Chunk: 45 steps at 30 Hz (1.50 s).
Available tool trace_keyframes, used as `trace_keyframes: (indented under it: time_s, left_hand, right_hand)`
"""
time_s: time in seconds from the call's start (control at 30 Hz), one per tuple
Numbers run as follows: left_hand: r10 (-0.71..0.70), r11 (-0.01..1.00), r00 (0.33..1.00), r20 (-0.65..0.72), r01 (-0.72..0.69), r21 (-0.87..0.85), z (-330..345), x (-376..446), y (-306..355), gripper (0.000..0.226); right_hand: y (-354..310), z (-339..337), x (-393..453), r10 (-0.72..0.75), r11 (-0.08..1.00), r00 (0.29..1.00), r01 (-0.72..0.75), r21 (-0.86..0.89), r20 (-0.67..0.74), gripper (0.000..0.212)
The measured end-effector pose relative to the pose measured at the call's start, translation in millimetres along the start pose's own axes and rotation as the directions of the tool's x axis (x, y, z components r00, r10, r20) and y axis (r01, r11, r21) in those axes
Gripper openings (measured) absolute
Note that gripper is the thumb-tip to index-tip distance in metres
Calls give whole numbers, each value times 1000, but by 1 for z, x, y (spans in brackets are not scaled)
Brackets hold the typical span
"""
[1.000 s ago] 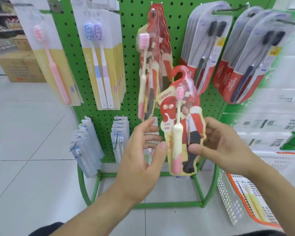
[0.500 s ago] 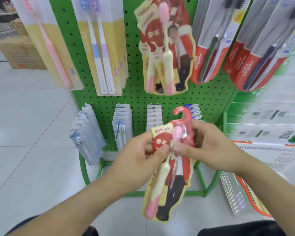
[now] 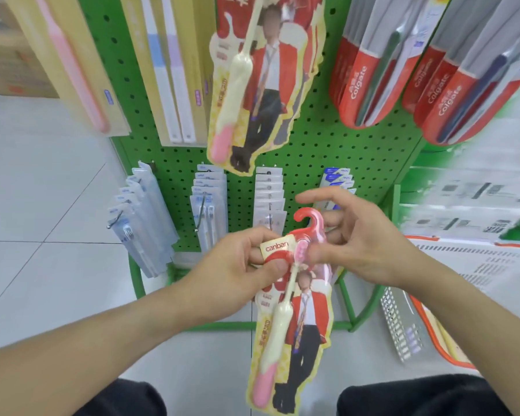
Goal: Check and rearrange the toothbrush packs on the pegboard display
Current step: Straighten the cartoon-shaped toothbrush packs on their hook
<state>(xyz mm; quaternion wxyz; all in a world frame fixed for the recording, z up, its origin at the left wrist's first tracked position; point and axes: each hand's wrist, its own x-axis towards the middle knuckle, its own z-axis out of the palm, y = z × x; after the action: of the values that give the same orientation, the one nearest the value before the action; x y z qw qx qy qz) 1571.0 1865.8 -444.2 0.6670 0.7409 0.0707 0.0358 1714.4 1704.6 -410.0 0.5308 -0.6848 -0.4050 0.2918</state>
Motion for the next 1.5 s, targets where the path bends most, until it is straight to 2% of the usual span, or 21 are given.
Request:
trace_keyframes:
  time_s: [0.07,0.1,0.2,0.3,0.37,0.53,0.63,0.77,0.83,0.93,1.1,1.23,1.37,1.5]
  left_hand:
    - [-24,999,1000,17,24,-21,-1,-3,-1,9]
    - [-35,999,999,33,36,-24,-1,-4,-2,8]
    - [-66,998,996,66,65,6,-5,-4,-1,5]
    - [-101,995,992,78,100,23,-7,-3,4,30]
    - [-101,994,993,57,98,54,-9,-2,4,36]
    - [-103,994,994,26,102,34,-11,1,7,29]
    - [-88,993,996,-12,88,79,-13,3,8,29]
    - [-99,990,989,-108,109,90,-14,8,6,28]
    - [-116,989,980,-163,129,69,-15,9,6,23]
    - [-149,989,963,-224,140,-55,-15,9,11,22]
    - [-185,981,938,-294,159,-109,-13,8,15,21]
    - [-204,978,947,-250,184,-101,-8,7,17,17]
    - [-214,977,960,-180,206,-64,-5,5,20,13]
    - [-207,977,974,-95,201,-76,-5,3,24,14]
  right_hand:
    - [2,1,3,-23,1000,999,24,20,-32,35]
    - [4,3,5,-38,999,998,38,0,-56,27]
    - [9,14,10,-50,996,995,44,-72,-84,19]
    - [15,22,14,-62,995,995,56,-79,-79,20]
    - [20,24,16,-84,994,993,78,-71,-82,21]
    - [23,21,21,-75,993,997,76,85,-24,23]
    - [23,20,21,-68,986,997,71,149,-22,23]
    - [24,19,21,-87,984,996,87,154,-3,35]
    - [22,19,20,-159,983,987,161,87,-29,31]
    - [23,23,18,-285,952,953,269,-146,-103,30]
    - [22,30,15,-354,831,931,271,-487,-86,40]
    - [22,37,16,-343,815,938,274,-511,-43,31]
    - [22,38,17,-270,835,957,179,-521,-103,21]
    - [23,35,19,-363,800,919,222,-558,-154,27]
